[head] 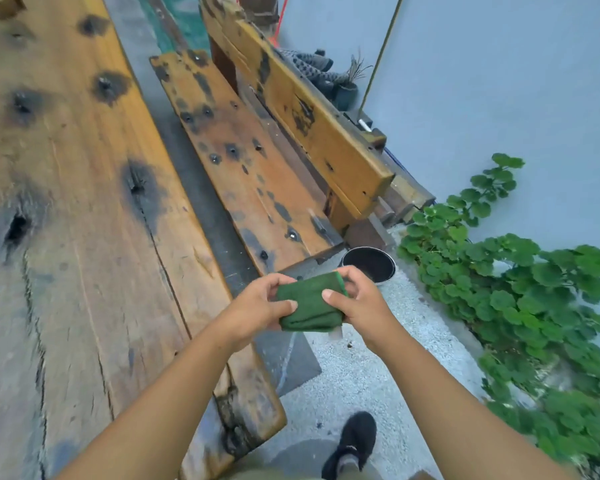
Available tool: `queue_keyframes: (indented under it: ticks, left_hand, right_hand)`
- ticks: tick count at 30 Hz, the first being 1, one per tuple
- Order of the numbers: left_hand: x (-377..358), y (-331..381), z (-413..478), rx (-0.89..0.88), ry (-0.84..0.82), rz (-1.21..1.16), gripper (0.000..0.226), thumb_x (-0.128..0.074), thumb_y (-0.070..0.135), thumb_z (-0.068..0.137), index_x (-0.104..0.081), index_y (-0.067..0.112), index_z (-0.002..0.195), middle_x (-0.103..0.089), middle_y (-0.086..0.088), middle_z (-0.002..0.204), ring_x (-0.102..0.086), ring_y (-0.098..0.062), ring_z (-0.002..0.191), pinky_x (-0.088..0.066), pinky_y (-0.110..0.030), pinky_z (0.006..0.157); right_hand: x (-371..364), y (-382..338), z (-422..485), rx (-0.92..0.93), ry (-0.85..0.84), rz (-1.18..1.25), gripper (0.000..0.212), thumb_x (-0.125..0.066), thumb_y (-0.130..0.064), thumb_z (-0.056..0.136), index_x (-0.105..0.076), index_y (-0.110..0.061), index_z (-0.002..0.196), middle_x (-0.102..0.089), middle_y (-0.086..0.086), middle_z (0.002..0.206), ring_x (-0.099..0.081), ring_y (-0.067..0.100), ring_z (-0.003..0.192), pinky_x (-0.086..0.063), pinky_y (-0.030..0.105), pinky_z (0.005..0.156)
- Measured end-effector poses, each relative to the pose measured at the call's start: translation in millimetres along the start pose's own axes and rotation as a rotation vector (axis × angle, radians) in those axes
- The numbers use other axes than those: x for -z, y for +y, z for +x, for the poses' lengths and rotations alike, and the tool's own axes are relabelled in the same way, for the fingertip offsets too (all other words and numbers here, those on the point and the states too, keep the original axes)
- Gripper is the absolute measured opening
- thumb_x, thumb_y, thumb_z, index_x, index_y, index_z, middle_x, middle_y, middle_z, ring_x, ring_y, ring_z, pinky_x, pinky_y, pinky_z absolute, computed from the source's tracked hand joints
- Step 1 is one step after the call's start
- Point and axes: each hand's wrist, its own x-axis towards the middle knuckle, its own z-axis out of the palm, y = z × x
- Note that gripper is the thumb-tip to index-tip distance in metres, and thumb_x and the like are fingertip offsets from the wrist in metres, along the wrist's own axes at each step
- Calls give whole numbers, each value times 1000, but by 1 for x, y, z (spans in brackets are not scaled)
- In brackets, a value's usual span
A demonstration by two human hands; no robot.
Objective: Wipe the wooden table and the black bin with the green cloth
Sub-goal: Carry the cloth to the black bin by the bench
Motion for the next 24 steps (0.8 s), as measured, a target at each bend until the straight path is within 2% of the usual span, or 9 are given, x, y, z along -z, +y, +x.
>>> queue_keyframes:
  ticks: [3, 5, 6, 8, 10, 12, 17, 20, 24]
  left_hand:
    - [-66, 17, 29, 20, -21, 80, 29, -72, 10, 74, -52, 13, 95, -62, -4, 80, -59, -16, 68, -48, -31, 62]
    - [-113, 25, 50, 5, -33, 142, 34, -79, 17, 73, -53, 12, 94, -62, 0, 73, -59, -11, 62, -47, -26, 54]
    - [-125, 28, 56, 4, -29, 152, 34, -80, 16, 74, -56, 10, 97, -65, -2, 75, -62, -12, 63, -49, -26, 56]
    - [-164, 35, 76, -14, -50, 152, 32, -79, 14, 75, -64, 9, 102, -70, -10, 85, -68, -19, 74, -55, -32, 67]
    - [-193, 41, 90, -43, -47, 166, 25, -78, 17, 73, -70, 15, 97, -72, -15, 91, -68, -27, 81, -55, -42, 76]
    - [-222, 48, 102, -69, -50, 157, 18, -79, 18, 71, -73, 22, 88, -71, -12, 89, -66, -28, 81, -54, -46, 80]
    - [-266, 61, 132, -68, -15, 71, 22, -79, 16, 71, -71, 16, 91, -69, -15, 89, -66, -28, 79, -54, -45, 75]
    - [-278, 63, 149, -74, 36, -21, 24, -77, 15, 74, -68, 11, 97, -70, -18, 91, -68, -31, 80, -55, -45, 75]
    - [-280, 58, 173, -30, -23, -70, 19, -74, 6, 84, -67, 7, 101, -70, -15, 90, -68, -28, 80, -56, -41, 72]
  right_hand:
    - [60, 3, -7, -8, 33, 111, 20, -65, 0, 92, -59, -10, 108, -72, 12, 101, -71, 25, 86, -58, 36, 67]
    - [103, 6, -12, -11, 52, 170, 20, -63, 3, 93, -59, -9, 109, -71, 10, 100, -68, 20, 83, -55, 28, 61]
    - [114, 8, -12, -22, 62, 201, 21, -63, 3, 93, -59, -8, 110, -71, 10, 102, -68, 20, 85, -55, 29, 62]
    - [151, 14, -13, -34, 114, 325, 25, -67, -2, 91, -60, -8, 115, -71, 14, 112, -69, 26, 96, -59, 41, 78]
    - [176, 15, -14, -78, 149, 516, 36, -72, -11, 87, -59, -7, 121, -67, 21, 122, -66, 33, 106, -52, 52, 94]
    - [198, 19, -17, -129, 137, 743, 48, -71, -19, 90, -55, -4, 133, -62, 27, 132, -62, 39, 117, -46, 57, 102]
    - [216, 14, -19, -153, 141, 1118, 57, -59, -40, 94, -54, -7, 140, -60, 22, 138, -58, 35, 129, -50, 50, 104]
    - [211, 11, -15, -178, 178, 1210, 62, -58, -48, 89, -57, -10, 138, -63, 21, 135, -59, 34, 128, -41, 52, 112]
    - [211, 7, 11, -190, 195, 1258, 61, -53, -52, 94, -59, -9, 136, -62, 21, 137, -55, 35, 133, -37, 51, 116]
